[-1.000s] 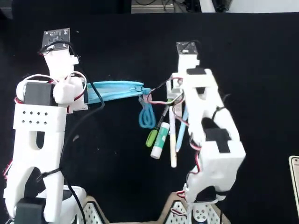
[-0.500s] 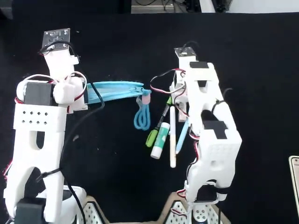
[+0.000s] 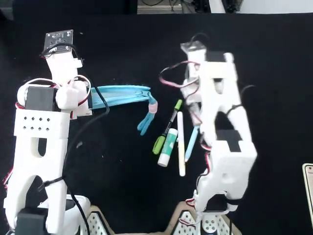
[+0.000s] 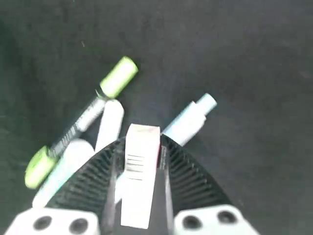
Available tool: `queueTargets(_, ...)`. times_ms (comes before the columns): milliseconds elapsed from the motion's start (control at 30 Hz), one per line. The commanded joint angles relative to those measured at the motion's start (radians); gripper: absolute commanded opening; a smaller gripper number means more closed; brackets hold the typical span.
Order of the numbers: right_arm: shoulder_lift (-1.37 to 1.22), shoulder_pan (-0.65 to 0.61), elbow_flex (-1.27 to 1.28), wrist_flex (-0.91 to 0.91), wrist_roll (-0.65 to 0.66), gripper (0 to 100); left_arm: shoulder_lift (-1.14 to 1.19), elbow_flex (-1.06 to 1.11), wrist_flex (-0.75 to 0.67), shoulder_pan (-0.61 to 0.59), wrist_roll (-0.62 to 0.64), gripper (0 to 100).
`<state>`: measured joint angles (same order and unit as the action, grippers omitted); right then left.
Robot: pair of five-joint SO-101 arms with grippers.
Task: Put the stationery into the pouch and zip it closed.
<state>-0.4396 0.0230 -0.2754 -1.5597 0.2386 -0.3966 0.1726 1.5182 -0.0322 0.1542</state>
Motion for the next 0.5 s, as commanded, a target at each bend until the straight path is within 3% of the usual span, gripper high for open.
queueTargets(0,0.067,0.114,-0.133,-0.092,0.055,1.1,0.003,0.042,-0.002,0.002,0.008,3)
queueTargets(467,-0.048,0.440,0.131,0.063,0.308,1.1,0.003,0.051,-0.003,0.005,0.008,3)
